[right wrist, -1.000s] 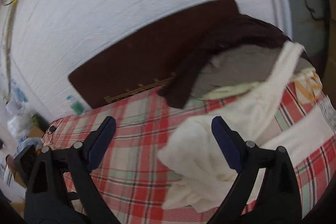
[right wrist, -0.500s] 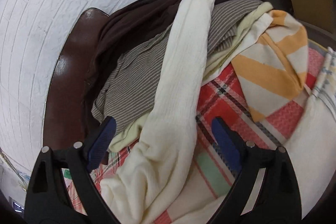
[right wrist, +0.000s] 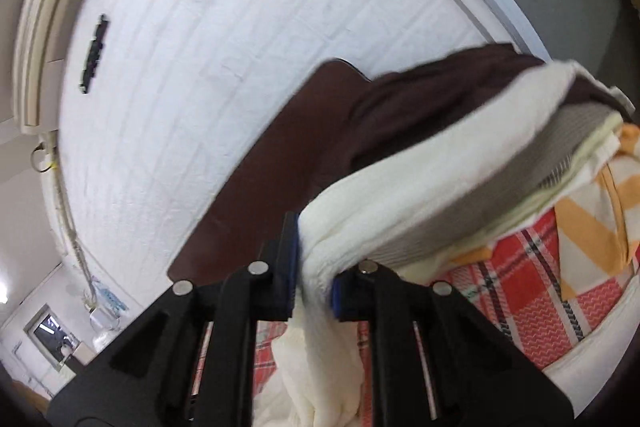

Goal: Fold clothes
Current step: 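Regrasp the sweater with the right gripper and raise it to hang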

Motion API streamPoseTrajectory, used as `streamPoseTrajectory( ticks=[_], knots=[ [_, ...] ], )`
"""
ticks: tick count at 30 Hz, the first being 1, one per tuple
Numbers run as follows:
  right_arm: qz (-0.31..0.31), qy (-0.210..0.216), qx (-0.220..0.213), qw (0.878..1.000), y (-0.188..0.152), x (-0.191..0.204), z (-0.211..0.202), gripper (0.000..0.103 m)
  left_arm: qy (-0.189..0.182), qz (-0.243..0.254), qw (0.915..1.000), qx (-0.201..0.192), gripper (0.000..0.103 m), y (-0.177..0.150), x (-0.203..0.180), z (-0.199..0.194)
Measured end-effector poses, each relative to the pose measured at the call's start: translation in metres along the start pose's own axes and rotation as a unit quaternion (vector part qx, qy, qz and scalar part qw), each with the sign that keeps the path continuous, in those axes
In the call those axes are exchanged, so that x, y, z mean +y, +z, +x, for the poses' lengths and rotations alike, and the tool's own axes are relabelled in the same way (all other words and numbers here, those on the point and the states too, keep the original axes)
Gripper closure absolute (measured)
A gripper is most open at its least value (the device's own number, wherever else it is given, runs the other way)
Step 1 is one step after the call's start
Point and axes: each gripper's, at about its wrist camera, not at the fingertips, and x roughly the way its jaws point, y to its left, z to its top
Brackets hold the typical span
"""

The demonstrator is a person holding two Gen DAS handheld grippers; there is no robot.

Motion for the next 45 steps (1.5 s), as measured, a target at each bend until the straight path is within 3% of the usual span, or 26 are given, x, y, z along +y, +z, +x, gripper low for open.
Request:
streamPoseTrajectory(
  ticks=[3, 7, 13, 17, 24, 26, 28, 34, 39, 45],
  knots=[
    [-0.070, 0.037, 0.008, 0.997, 0.010, 0.059, -0.016, 0.088, -0.015, -0.005, 0.9999, -0.006, 0.000, 0.001, -0.002, -0.006],
    [-0.150, 0.061, 0.064, 0.985, 0.012, 0.146, 0.000, 0.088, -0.034, -0.004, 0.9992, -0.022, 0.000, -0.001, -0.007, -0.028],
    [-0.219, 0.118, 0.150, 0.957, -0.022, 0.251, 0.044, 0.088, -0.019, 0.002, 0.9969, -0.077, 0.000, -0.022, -0.001, -0.100],
    [-0.236, 0.182, 0.186, 0.936, -0.055, 0.317, 0.073, 0.088, 0.015, -0.011, 0.9926, -0.120, 0.000, -0.047, 0.020, -0.160],
    [-0.248, 0.264, 0.194, 0.911, -0.086, 0.421, 0.092, 0.088, 0.072, -0.033, 0.9782, -0.192, 0.000, -0.092, 0.057, -0.262],
    [-0.252, 0.277, 0.196, 0.906, -0.092, 0.445, 0.091, 0.088, 0.070, -0.039, 0.9763, -0.201, 0.000, -0.103, 0.064, -0.277],
    [-0.254, 0.293, 0.198, 0.900, -0.099, 0.467, 0.089, 0.088, 0.046, -0.042, 0.9762, -0.208, 0.000, -0.115, 0.067, -0.289],
    [-0.276, 0.294, 0.205, 0.892, -0.117, 0.509, 0.101, 0.088, 0.007, -0.021, 0.9730, -0.230, 0.000, -0.140, 0.060, -0.307],
    [-0.284, 0.245, 0.294, 0.879, -0.173, 0.507, 0.154, 0.088, 0.014, -0.027, 0.9740, -0.224, 0.000, -0.162, 0.063, -0.308],
    [-0.259, 0.193, 0.372, 0.870, -0.233, 0.469, 0.216, 0.088, 0.050, -0.063, 0.9811, -0.176, 0.000, -0.189, 0.079, -0.282]
  ],
)
